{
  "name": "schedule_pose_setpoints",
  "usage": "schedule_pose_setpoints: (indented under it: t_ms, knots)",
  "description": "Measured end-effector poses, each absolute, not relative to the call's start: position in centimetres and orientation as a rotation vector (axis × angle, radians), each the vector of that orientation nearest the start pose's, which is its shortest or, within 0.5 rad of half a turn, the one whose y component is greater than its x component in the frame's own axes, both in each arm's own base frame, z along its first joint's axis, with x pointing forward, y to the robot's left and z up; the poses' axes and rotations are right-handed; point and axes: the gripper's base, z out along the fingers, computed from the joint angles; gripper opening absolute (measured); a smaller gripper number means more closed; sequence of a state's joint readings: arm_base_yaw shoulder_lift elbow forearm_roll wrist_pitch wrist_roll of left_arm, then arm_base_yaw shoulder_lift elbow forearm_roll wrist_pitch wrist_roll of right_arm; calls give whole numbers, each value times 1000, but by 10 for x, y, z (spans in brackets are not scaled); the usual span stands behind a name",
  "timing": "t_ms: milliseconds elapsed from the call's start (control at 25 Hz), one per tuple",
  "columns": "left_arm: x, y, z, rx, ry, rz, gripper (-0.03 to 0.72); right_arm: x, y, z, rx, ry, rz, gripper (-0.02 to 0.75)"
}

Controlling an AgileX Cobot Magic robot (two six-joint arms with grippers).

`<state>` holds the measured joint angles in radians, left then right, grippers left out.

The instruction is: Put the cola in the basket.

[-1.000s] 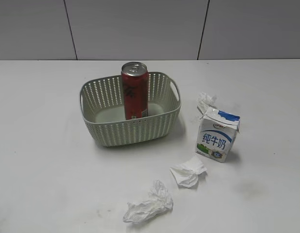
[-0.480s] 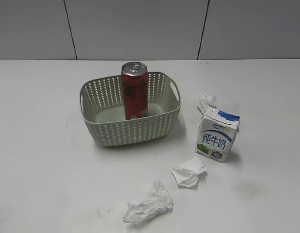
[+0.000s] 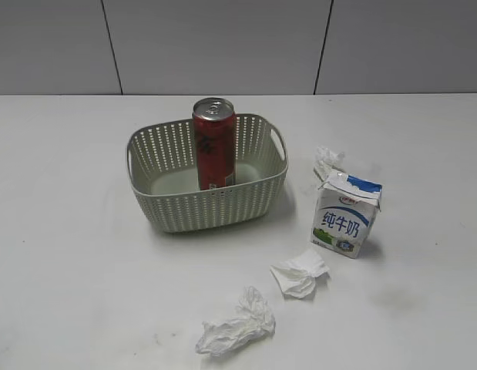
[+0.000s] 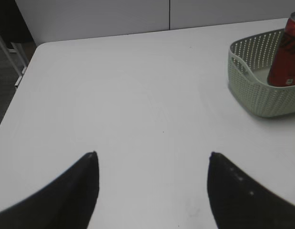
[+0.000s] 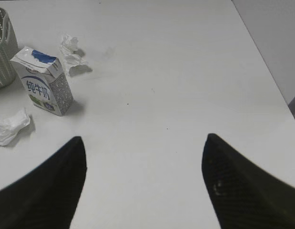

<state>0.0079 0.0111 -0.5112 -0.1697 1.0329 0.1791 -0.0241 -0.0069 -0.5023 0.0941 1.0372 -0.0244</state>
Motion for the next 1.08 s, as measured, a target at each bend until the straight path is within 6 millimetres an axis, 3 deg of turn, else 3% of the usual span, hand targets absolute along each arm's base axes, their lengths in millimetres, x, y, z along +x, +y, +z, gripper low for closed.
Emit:
schedule_pose_setpoints:
  t_ms: [1080]
  knots:
    - [-4,-13,284,176,1997,-81,511,-5,7,280,-4,2009,81,571]
